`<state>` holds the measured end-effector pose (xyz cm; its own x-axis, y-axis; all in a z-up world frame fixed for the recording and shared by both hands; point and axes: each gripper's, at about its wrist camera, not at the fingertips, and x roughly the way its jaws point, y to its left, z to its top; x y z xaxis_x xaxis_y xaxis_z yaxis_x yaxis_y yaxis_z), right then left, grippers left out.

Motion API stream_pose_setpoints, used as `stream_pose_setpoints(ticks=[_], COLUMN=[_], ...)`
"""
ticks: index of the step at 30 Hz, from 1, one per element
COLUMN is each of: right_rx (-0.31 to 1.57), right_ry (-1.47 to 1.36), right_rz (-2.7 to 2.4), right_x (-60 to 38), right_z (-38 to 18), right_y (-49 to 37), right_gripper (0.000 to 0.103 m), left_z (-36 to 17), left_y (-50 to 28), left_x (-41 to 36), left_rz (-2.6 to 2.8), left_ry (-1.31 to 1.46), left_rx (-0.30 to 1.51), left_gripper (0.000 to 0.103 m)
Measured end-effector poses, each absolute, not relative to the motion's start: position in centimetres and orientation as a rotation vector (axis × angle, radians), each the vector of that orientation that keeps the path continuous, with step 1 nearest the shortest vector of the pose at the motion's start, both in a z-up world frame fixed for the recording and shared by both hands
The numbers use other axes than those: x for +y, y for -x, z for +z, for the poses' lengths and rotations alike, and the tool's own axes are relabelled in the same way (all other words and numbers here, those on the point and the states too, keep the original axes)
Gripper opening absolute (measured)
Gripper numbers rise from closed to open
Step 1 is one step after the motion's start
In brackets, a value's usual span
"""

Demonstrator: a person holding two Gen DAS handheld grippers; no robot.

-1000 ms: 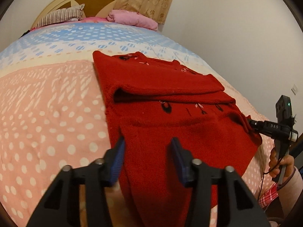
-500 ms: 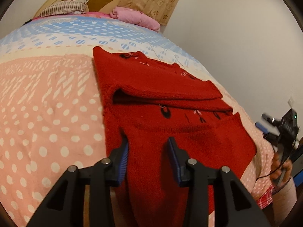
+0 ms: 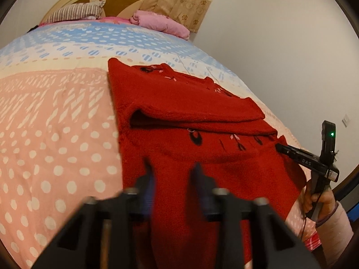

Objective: Fold small clothes
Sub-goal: 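Lift the held hem with both tools and fold it over toward the collar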

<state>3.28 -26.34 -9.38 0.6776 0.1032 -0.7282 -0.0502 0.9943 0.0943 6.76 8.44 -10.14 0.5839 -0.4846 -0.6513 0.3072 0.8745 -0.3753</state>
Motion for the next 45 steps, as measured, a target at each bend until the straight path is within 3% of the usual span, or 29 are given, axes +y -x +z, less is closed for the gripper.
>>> stream_pose_setpoints(ticks=[2, 6, 22, 45], right_rx=[0.813, 0.764, 0.561, 0.559], right_ry=[-0.037, -0.043, -0.046, 0.017], right_rz=[0.061, 0.014, -0.007, -0.029], right_x=[-26.0, -25.9, -24.7, -23.8], right_z=[-9.5, -8.2, -0.3, 0.2], right_y=[-2.9, -1.2, -0.3, -10.0], right_gripper=[0.022, 0.013, 0.011, 0.011], left_z=[-10.1, -9.0, -4.8, -4.6], left_y=[-6.7, -5.9, -8.6, -17.5], left_x=[8.5, 8.7, 10.6, 11.1], left_rz=[-0.474, -0.468, -0.440, -0.328], left_ry=[0.234, 0.233, 0.362, 0.378], left_rx=[0.823, 0.778, 0.706, 0.739], left_gripper=[0.008, 0.008, 0.008, 0.006])
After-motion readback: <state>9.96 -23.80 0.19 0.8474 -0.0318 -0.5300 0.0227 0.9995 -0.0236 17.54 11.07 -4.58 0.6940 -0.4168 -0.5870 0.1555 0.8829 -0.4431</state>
